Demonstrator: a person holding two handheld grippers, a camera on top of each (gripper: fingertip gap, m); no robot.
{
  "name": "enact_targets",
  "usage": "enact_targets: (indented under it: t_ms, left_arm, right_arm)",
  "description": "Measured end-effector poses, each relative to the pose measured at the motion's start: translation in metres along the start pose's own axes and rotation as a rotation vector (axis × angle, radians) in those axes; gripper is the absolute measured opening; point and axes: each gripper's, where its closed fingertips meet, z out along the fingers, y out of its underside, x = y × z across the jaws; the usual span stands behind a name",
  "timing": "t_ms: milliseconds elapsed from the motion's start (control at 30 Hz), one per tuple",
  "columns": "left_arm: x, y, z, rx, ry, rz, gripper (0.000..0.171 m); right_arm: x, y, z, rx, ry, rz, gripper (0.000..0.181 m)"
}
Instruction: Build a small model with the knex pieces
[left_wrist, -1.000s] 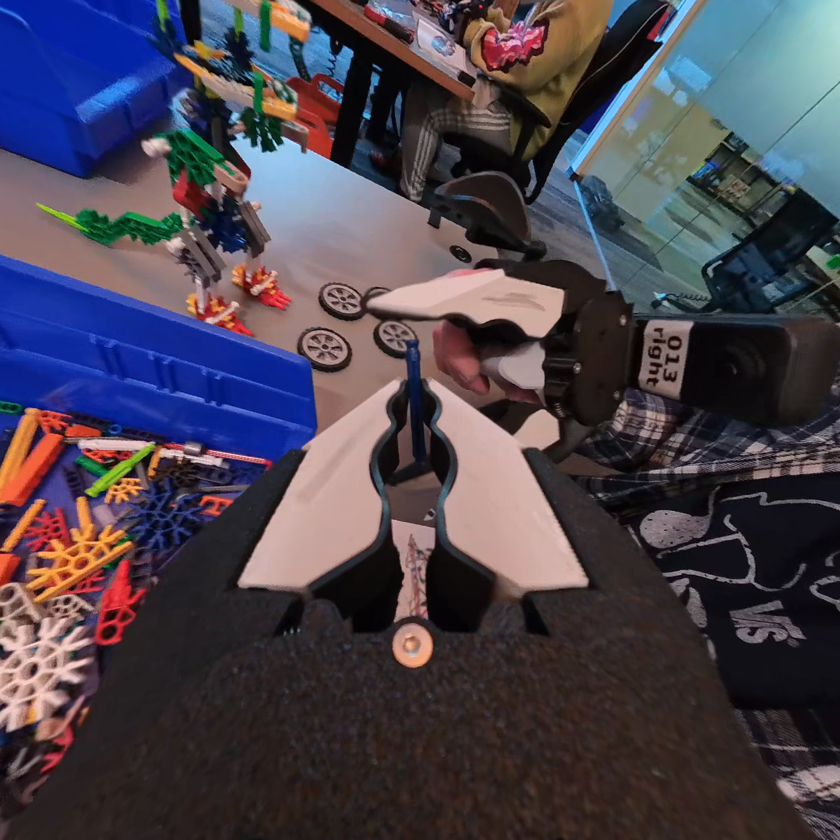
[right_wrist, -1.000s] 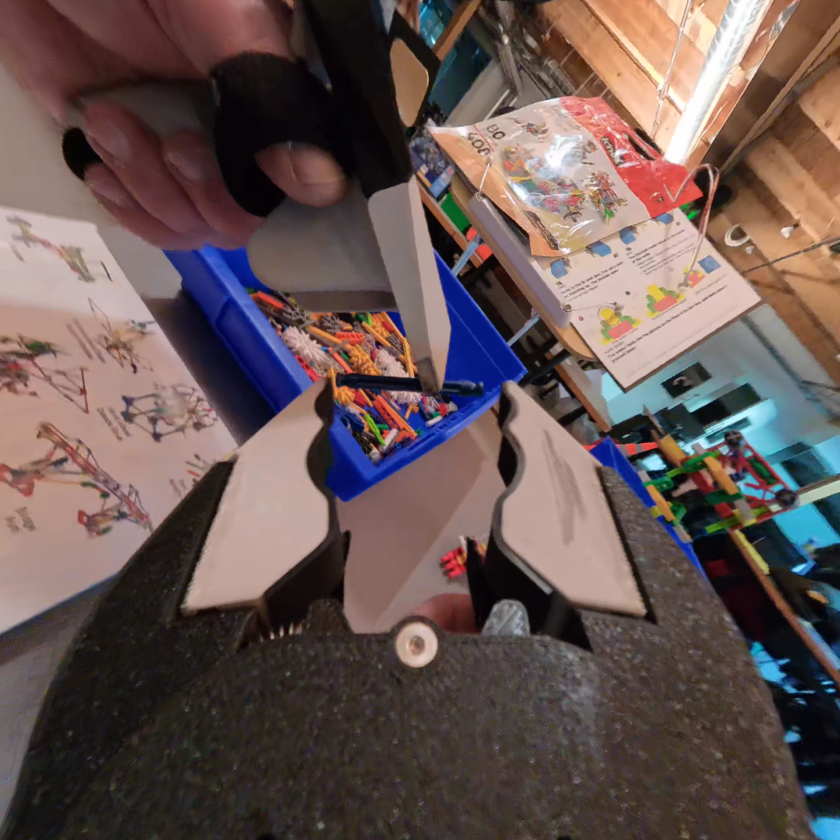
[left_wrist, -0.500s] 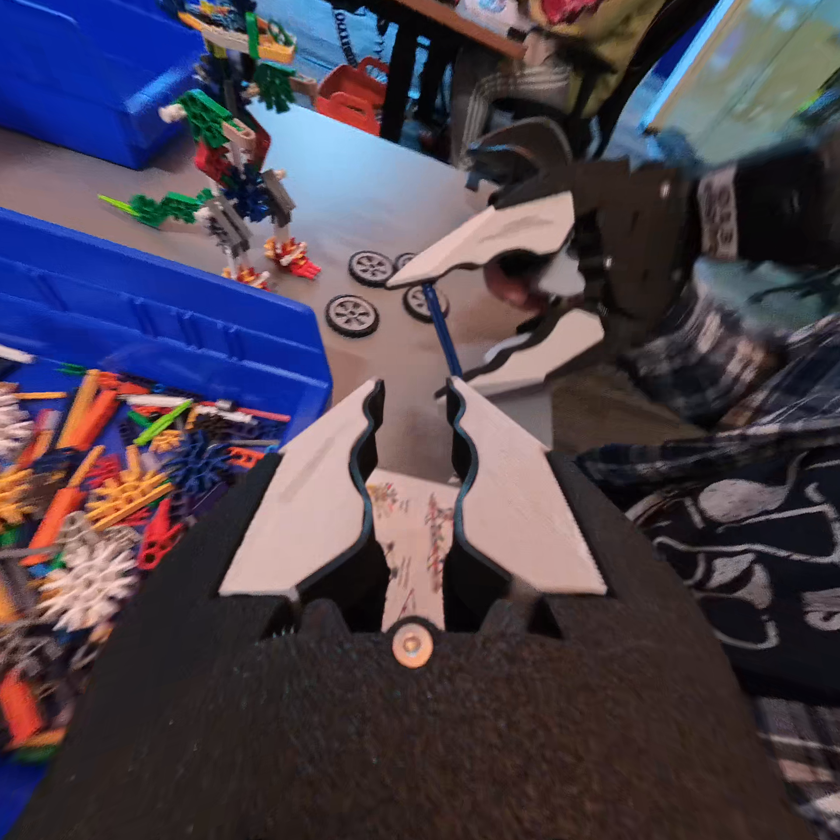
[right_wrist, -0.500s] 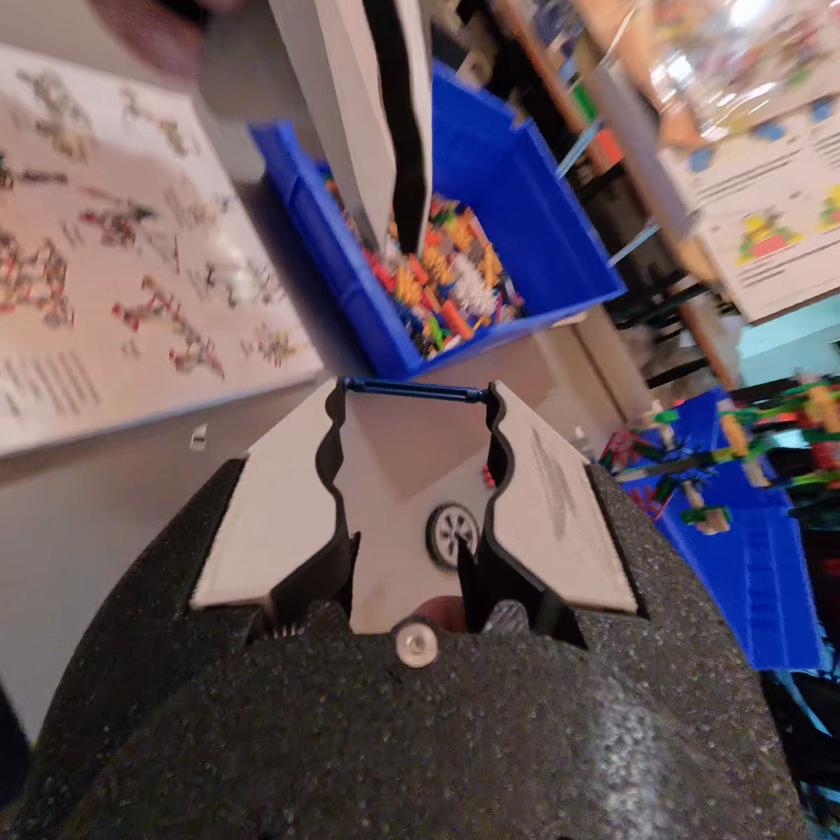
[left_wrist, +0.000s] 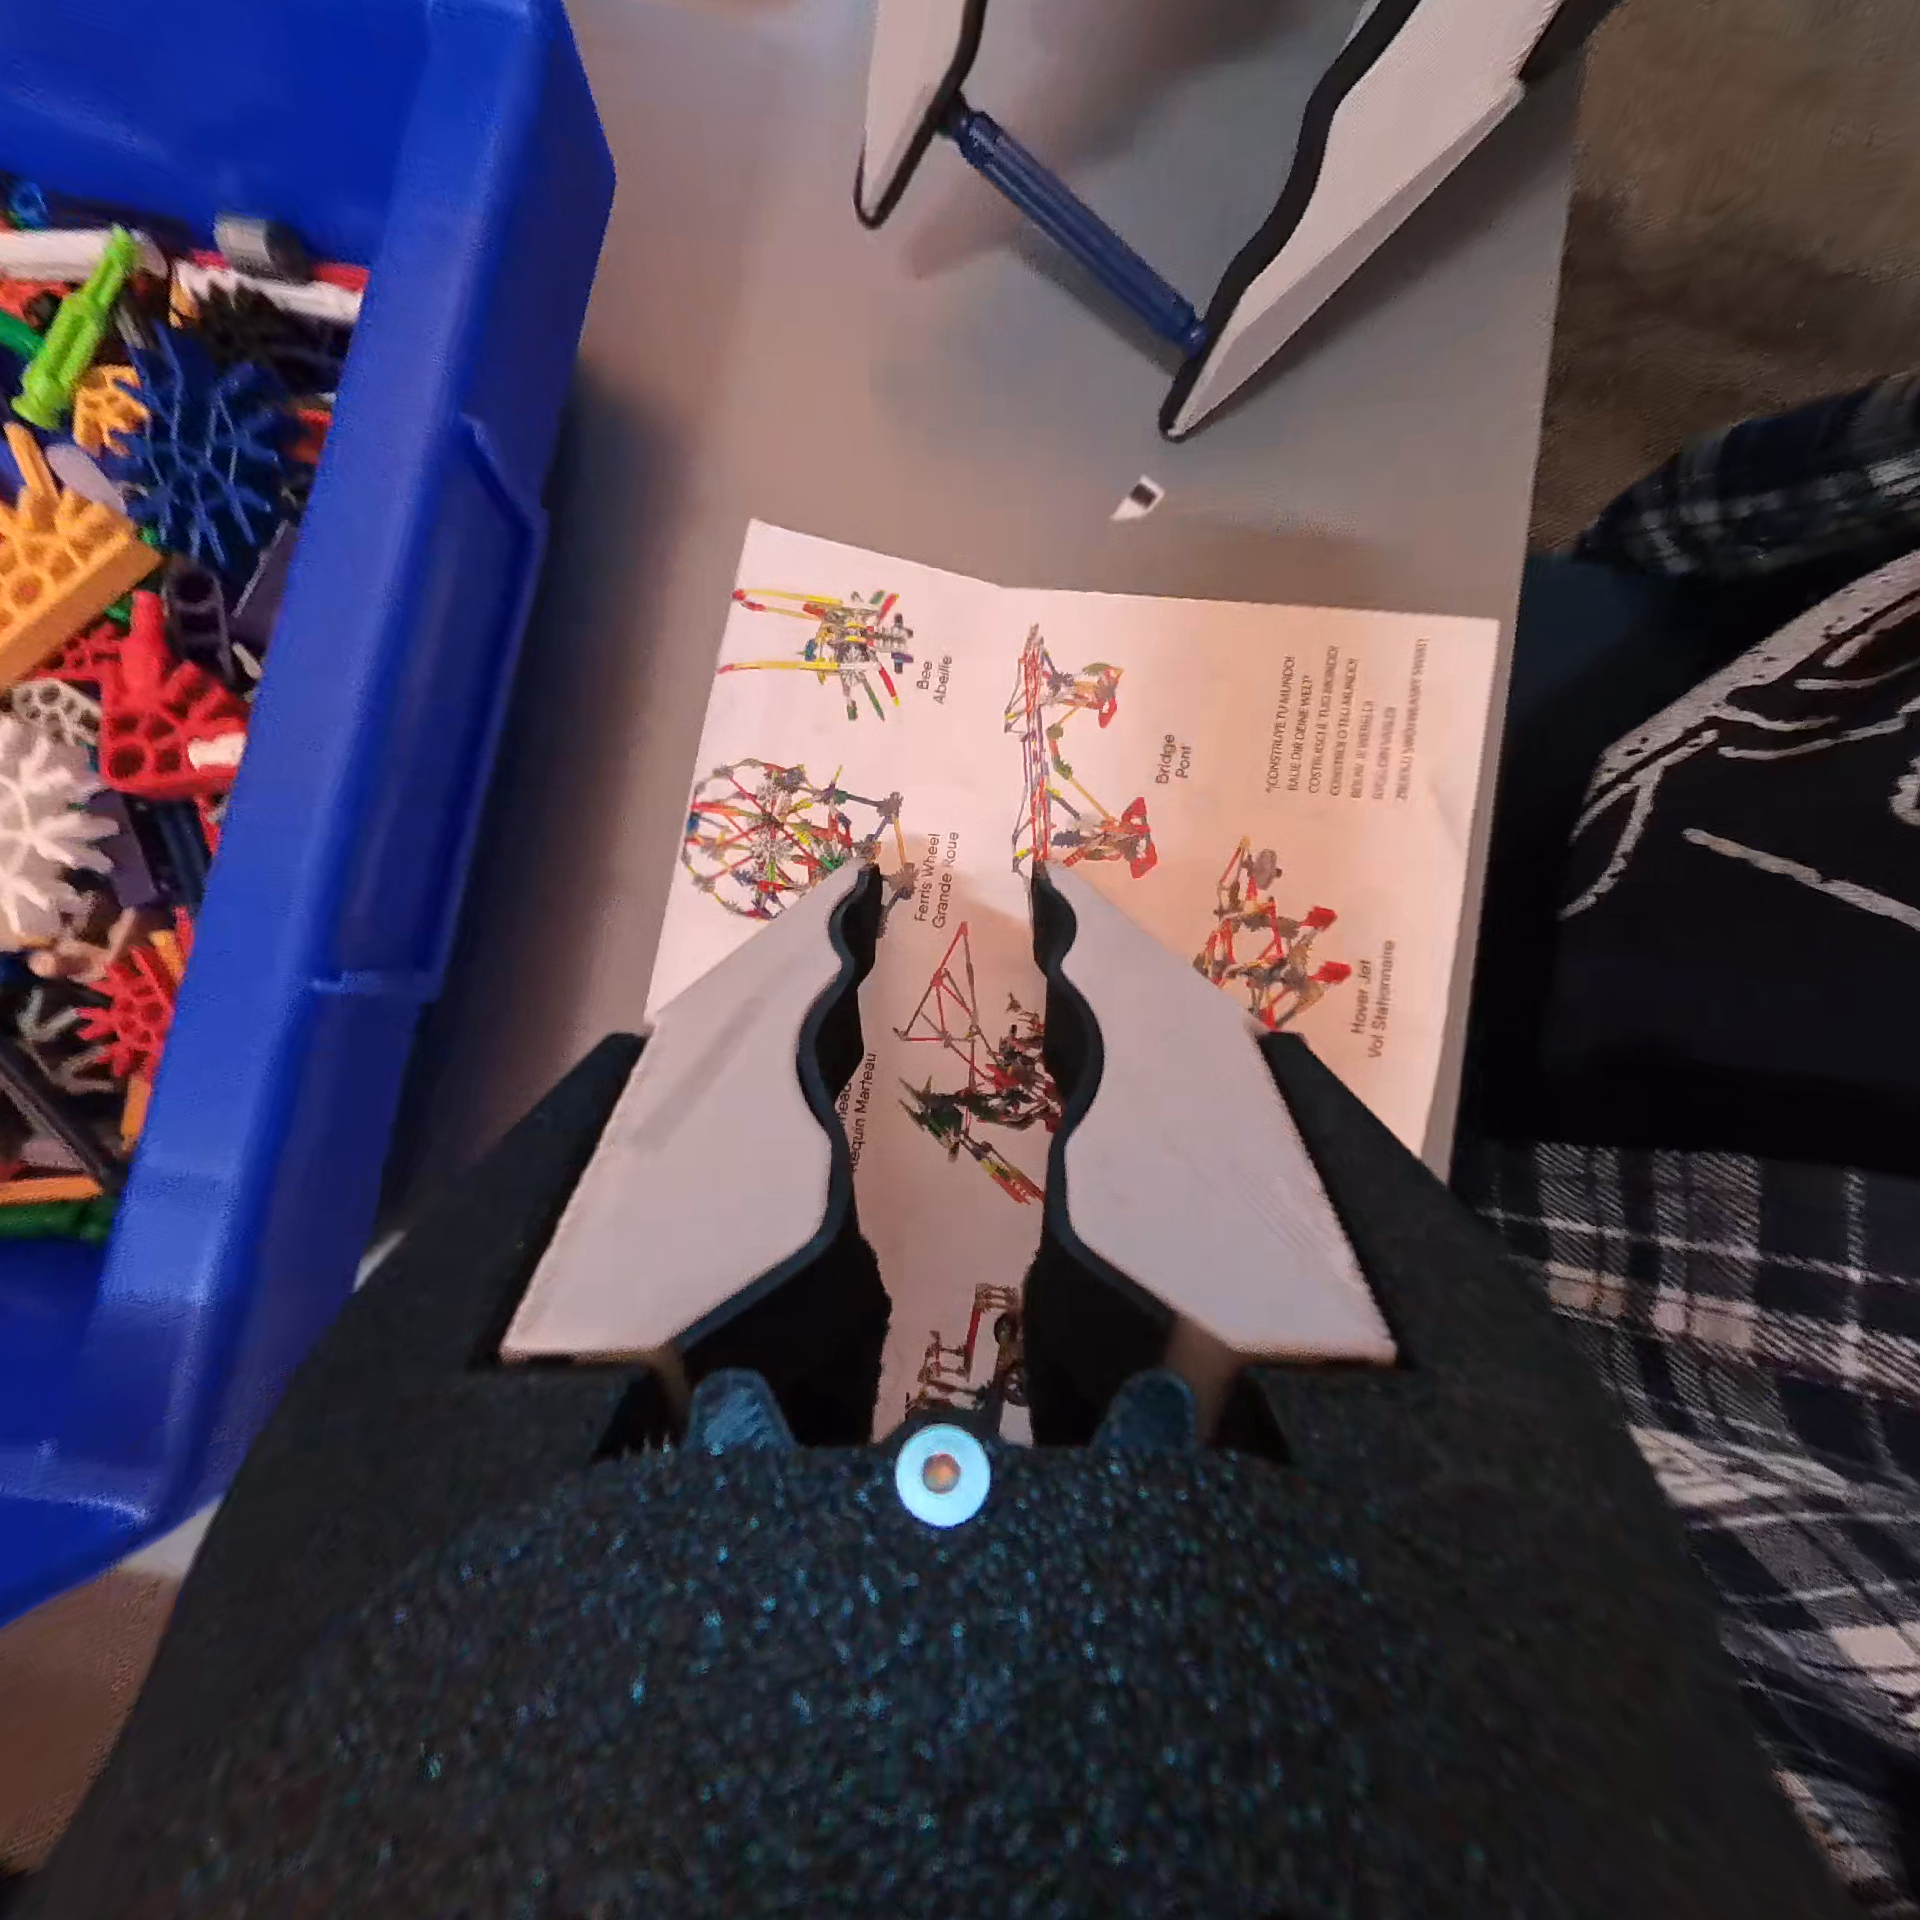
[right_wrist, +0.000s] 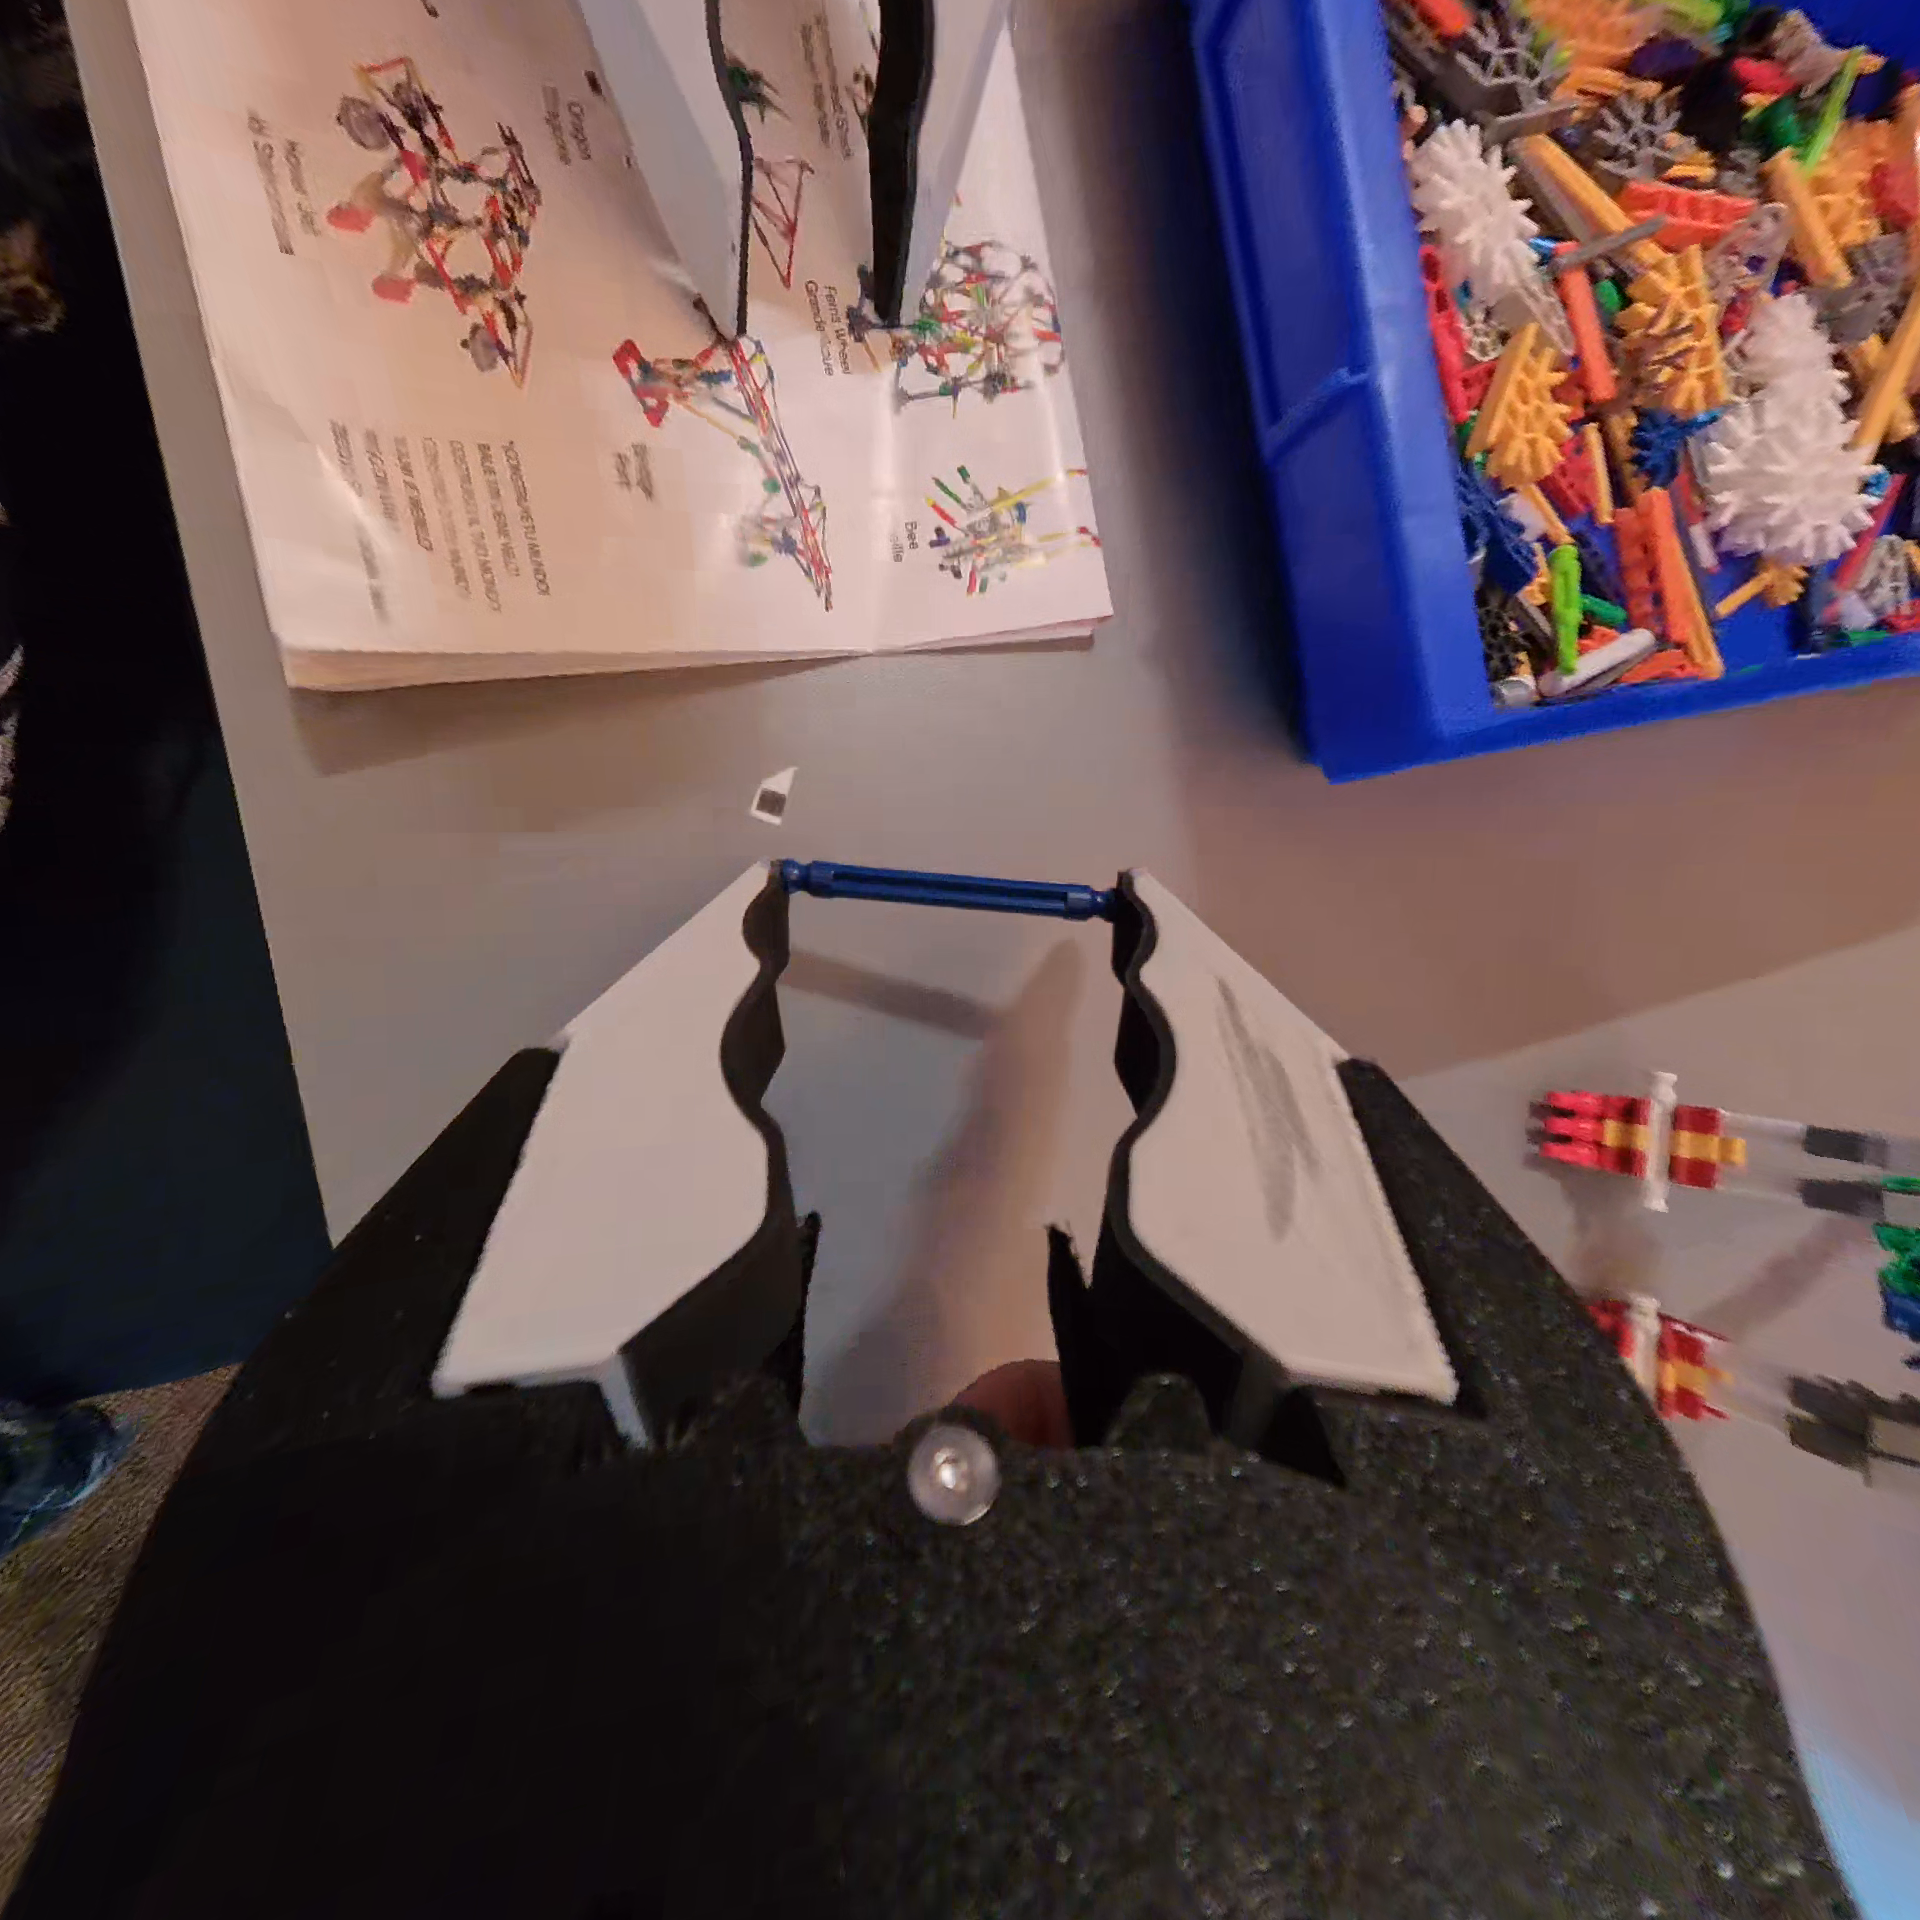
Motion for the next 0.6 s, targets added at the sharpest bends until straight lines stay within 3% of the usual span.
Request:
enact_targets:
  t_ms: [267,600]
  left_arm:
    - [-0.009,0.025,-0.021,0.003,-0.011,-0.040,0.016]
    - [-0.013,0.033,-0.052,0.102,-0.050,0.013,0.025]
  right_arm:
    - [-0.006,-0.006,0.007,-0.009,-0.103,0.001,0.062]
    - [-0.010,-0.011,0.012,0.001,-0.168,0.038,0.062]
